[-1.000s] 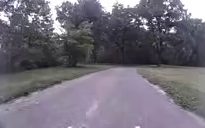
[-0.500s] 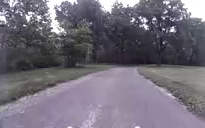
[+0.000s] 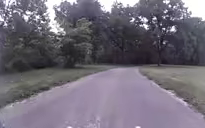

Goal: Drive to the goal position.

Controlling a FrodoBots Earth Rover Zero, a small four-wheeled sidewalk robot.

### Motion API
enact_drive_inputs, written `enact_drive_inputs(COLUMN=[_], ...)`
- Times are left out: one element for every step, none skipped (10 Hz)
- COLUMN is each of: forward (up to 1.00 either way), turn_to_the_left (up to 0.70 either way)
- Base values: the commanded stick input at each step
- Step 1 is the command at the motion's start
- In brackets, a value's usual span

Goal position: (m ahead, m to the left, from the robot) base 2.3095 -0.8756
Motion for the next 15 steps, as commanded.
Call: enact_drive_inputs(forward=[0.7, 0.7, 0.7, 0.7, 0.7, 0.7, 0.7, 0.7, 0.7, 0.7, 0.7, 0.7, 0.7, 0.7, 0.7], turn_to_the_left=[-0.14, -0.14, -0.14, -0.14, -0.14, -0.13, -0.12, -0.11, -0.1, -0.08, -0.07, -0.06, -0.05, -0.04, -0.02])
